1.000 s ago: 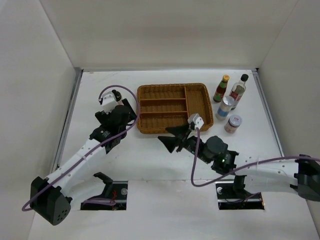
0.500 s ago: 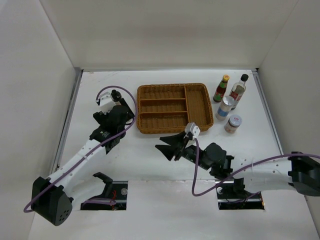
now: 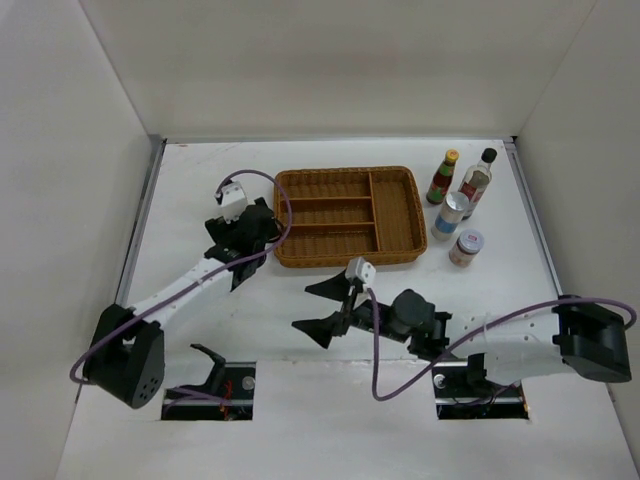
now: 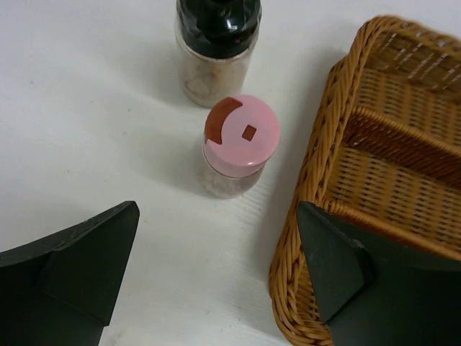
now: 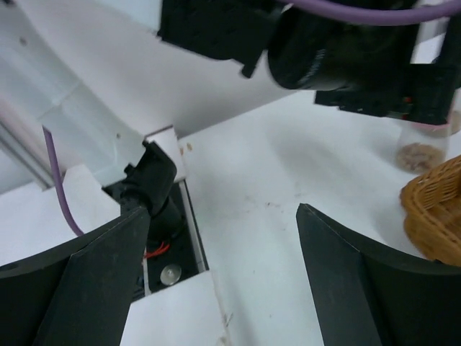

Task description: Organize the condiment bottles

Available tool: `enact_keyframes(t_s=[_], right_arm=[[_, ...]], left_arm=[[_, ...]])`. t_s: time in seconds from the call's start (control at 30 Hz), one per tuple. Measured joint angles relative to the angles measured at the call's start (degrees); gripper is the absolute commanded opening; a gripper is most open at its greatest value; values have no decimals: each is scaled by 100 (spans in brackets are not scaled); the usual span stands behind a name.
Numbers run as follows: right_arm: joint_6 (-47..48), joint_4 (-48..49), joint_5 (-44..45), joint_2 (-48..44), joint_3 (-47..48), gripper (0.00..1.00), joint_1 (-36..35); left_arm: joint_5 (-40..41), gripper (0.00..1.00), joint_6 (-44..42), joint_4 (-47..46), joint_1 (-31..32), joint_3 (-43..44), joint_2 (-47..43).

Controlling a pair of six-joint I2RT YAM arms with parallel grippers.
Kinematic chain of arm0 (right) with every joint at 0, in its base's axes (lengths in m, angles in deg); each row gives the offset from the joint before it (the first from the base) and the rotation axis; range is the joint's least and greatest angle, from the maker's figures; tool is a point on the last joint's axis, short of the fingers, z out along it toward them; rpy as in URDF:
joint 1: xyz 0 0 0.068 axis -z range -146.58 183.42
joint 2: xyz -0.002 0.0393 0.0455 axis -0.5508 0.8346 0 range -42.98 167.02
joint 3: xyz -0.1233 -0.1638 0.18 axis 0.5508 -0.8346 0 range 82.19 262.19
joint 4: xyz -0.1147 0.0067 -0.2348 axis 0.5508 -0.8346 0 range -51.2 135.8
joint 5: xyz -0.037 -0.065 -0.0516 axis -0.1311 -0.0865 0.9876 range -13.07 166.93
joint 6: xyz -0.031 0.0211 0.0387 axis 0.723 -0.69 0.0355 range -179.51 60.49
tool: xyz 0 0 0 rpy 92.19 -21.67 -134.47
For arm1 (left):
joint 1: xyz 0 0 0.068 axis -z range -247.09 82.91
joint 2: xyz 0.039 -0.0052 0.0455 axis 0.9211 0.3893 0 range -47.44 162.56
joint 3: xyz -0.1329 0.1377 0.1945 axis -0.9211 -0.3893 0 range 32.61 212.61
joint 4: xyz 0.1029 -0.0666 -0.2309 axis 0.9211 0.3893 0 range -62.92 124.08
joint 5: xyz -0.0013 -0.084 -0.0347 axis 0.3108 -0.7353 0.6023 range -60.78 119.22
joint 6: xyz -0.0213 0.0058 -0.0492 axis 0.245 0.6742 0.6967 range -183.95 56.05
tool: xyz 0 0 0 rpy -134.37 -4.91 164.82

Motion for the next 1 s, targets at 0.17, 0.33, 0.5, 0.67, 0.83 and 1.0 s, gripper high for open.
enact_keyframes(t_s=[0.17, 0.33, 0.5, 0.67, 0.83, 1.0], right_arm=[[4, -74, -98, 474, 157, 90, -181], [9, -83, -127, 501, 199, 90, -216], [4, -83, -129, 498, 201, 90, -214], [0, -83, -131, 498, 201, 90, -214], [7, -87, -131, 494, 201, 89, -197], [4, -127, -118, 282, 181, 87, -57]], left_arm=[[-7, 83, -116, -334, -26, 94, 688], [-26, 70, -212, -785, -216, 361, 1325], [-37, 69, -302, -1145, -380, 503, 1749], [-28, 57, -409, -1344, -455, 612, 1908], [-2, 33, -492, -1464, -431, 691, 1952], [94, 29, -518, -1250, -227, 664, 1537]])
